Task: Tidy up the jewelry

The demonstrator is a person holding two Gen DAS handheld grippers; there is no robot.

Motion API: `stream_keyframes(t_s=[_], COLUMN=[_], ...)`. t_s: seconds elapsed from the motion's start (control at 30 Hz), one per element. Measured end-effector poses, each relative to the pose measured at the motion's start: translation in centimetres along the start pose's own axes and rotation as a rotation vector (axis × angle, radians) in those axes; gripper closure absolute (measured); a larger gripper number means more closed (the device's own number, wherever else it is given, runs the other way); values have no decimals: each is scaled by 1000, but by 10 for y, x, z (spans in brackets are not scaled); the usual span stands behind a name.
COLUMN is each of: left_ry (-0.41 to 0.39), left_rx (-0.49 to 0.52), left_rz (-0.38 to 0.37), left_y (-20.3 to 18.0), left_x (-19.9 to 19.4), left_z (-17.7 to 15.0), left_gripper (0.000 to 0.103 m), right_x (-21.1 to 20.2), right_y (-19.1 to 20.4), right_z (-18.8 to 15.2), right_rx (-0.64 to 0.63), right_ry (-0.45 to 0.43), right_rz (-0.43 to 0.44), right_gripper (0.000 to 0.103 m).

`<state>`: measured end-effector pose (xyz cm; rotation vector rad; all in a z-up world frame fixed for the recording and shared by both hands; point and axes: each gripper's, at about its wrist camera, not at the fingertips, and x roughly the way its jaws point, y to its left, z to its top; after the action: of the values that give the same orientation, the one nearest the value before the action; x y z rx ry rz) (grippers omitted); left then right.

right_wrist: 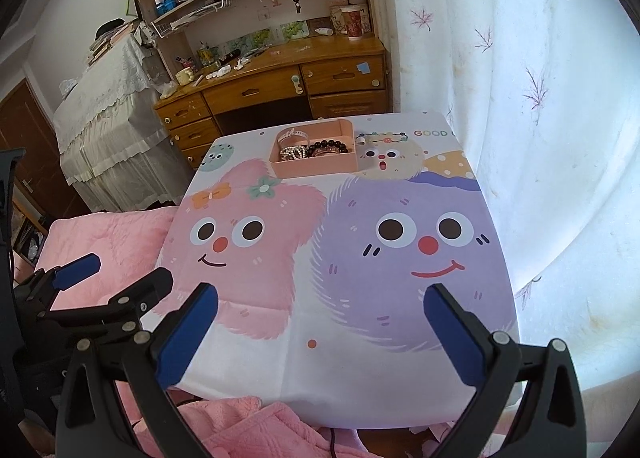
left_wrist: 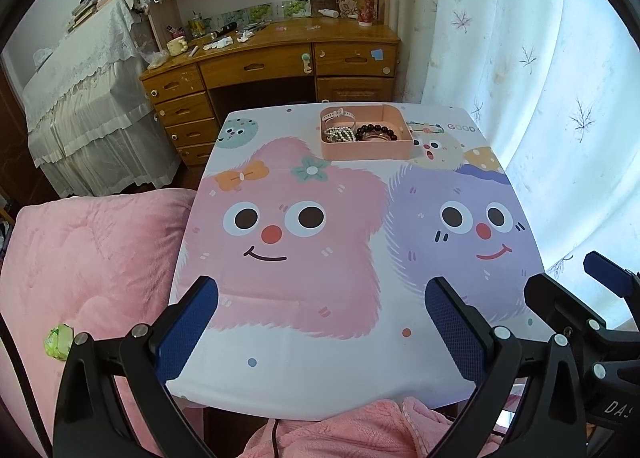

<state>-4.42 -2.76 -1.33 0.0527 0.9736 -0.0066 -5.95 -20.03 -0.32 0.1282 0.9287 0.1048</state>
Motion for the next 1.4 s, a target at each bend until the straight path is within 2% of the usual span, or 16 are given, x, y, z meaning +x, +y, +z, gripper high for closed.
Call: stream_keyframes(t_s=[0.33,0.73,1.4], left_ry=[-10,27,35], left_rx=[-6,-16,-15], left_rz=[3,1,3], left_y=[3,3,5], left_x=[-3,4,7], left_z=[-3,-3,-4], left_gripper=[1,1,1], right_x=[-1,3,8], right_y=[1,0,-1], right_z=[1,4,3], right_rx=[-2,-4,-5], right_ry=[-2,29,38], right_rz=[1,-2,-3], right_gripper=[0,0,0])
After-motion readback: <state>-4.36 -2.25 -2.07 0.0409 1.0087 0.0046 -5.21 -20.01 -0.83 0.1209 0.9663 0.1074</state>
